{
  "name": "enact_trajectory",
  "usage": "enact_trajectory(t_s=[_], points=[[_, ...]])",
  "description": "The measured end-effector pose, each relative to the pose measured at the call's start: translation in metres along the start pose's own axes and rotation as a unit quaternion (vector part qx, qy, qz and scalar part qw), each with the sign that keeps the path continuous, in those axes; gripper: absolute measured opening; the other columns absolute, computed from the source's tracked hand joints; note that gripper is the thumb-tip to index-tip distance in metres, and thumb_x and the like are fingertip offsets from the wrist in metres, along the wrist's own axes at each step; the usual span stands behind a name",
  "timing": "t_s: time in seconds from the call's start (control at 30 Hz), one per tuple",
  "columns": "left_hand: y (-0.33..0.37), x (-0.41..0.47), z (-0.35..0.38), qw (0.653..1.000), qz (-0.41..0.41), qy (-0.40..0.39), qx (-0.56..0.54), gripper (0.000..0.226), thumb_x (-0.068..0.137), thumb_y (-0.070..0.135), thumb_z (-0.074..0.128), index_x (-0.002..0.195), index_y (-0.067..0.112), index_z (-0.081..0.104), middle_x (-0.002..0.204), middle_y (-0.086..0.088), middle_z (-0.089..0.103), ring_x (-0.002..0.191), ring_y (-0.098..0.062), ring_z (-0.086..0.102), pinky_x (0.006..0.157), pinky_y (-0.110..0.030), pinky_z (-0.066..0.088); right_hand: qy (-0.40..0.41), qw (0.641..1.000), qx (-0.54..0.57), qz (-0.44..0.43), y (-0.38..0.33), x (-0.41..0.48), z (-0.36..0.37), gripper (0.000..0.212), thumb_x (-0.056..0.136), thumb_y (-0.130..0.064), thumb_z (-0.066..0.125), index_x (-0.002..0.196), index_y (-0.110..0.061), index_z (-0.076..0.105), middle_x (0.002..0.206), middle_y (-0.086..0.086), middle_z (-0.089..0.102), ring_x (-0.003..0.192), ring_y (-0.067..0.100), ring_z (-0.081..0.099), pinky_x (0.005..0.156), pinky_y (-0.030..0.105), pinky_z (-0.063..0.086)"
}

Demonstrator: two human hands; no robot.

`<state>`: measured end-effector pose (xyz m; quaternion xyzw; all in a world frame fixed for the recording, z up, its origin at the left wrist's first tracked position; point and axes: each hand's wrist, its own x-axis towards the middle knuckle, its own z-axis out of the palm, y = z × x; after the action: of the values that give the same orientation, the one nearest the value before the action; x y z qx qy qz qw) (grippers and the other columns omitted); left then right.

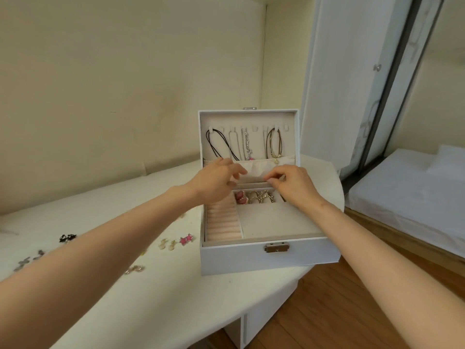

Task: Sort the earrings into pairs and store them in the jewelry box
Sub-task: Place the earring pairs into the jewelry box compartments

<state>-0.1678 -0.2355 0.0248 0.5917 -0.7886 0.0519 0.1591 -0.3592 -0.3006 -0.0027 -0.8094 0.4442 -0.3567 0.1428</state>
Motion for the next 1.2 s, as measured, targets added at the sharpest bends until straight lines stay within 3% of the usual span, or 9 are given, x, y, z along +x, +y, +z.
enact_trajectory(t_s=[0.13,0.33,0.43,0.53,0.67,0.83,1.1,1.2], points=[[-0.023,-0.039,-0.023,0.999,0.002,0.04,-0.017,0.029,0.091,0.009,0.052,0.118,0.017,0.058,0.112,0.0,0.055,0.099,-0.016,0.052,0.083,-0.023,0.038,0.018,0.998,0.014,-0.056,-0.02,0.004,-0.007,0.015,0.088,-0.017,0.06,0.093,-0.024,0.072,0.097,-0.006,0.066,0.068,-0.004,0.046,0.077,0.025,0.041],[-0.057,-0.103,-0.051,0.993,-0.046,0.092,-0.05,0.022,0.09,0.007,0.054,0.106,0.018,0.065,0.096,0.009,0.052,0.083,-0.014,0.056,0.078,-0.031,0.047,-0.059,0.988,0.036,-0.14,-0.078,-0.001,0.003,0.013,0.089,-0.022,0.06,0.096,-0.023,0.071,0.091,-0.009,0.066,0.072,-0.005,0.05,0.075,0.022,0.042],[-0.071,-0.128,-0.054,0.995,-0.069,0.06,-0.043,0.021,0.091,0.009,0.054,0.106,0.019,0.065,0.093,0.016,0.051,0.082,-0.005,0.055,0.078,-0.031,0.049,-0.088,0.982,0.025,-0.166,-0.103,-0.006,0.02,0.014,0.089,-0.021,0.06,0.096,-0.022,0.072,0.092,-0.007,0.065,0.064,-0.004,0.048,0.065,0.017,0.043],[-0.083,-0.15,-0.057,0.995,-0.086,0.036,-0.033,0.019,0.091,0.012,0.055,0.105,0.02,0.065,0.094,0.016,0.053,0.082,0.003,0.055,0.076,-0.027,0.049,-0.113,0.977,0.013,-0.18,-0.123,-0.01,0.041,0.013,0.086,-0.022,0.062,0.092,-0.023,0.073,0.091,-0.005,0.067,0.066,-0.001,0.048,0.074,0.027,0.046],[-0.095,-0.17,-0.056,0.993,-0.116,-0.009,-0.015,0.011,0.091,0.017,0.056,0.097,0.021,0.065,0.095,0.009,0.058,0.08,0.0,0.055,0.07,-0.014,0.043,-0.163,0.965,-0.019,-0.206,-0.151,-0.018,0.069,0.012,0.085,-0.024,0.063,0.092,-0.026,0.072,0.086,-0.009,0.063,0.065,-0.001,0.047,0.072,0.025,0.042],[-0.105,-0.18,-0.038,0.977,-0.187,-0.102,0.005,0.005,0.087,0.029,0.061,0.087,0.025,0.057,0.09,0.008,0.061,0.084,-0.012,0.056,0.078,-0.031,0.049,-0.266,0.929,-0.085,-0.243,-0.178,-0.03,0.109,0.016,0.087,-0.024,0.062,0.102,-0.023,0.07,0.102,-0.004,0.064,0.086,0.009,0.049,0.073,0.025,0.037],[-0.117,-0.191,-0.052,0.98,-0.19,-0.05,-0.015,0.005,0.088,0.022,0.059,0.083,0.023,0.058,0.088,0.005,0.063,0.079,-0.013,0.056,0.076,-0.032,0.048,-0.258,0.941,-0.059,-0.209,-0.167,-0.018,0.103,0.012,0.086,-0.026,0.062,0.094,-0.024,0.071,0.098,-0.004,0.067,0.088,0.011,0.059,0.077,0.028,0.046],[-0.118,-0.194,-0.05,0.983,-0.178,-0.042,-0.021,0.008,0.089,0.02,0.058,0.082,0.024,0.058,0.085,0.009,0.061,0.077,-0.009,0.055,0.075,-0.027,0.047,-0.223,0.955,-0.042,-0.19,-0.154,-0.007,0.086,0.011,0.085,-0.022,0.063,0.091,-0.024,0.072,0.093,-0.005,0.069,0.074,0.002,0.056,0.076,0.025,0.047]])
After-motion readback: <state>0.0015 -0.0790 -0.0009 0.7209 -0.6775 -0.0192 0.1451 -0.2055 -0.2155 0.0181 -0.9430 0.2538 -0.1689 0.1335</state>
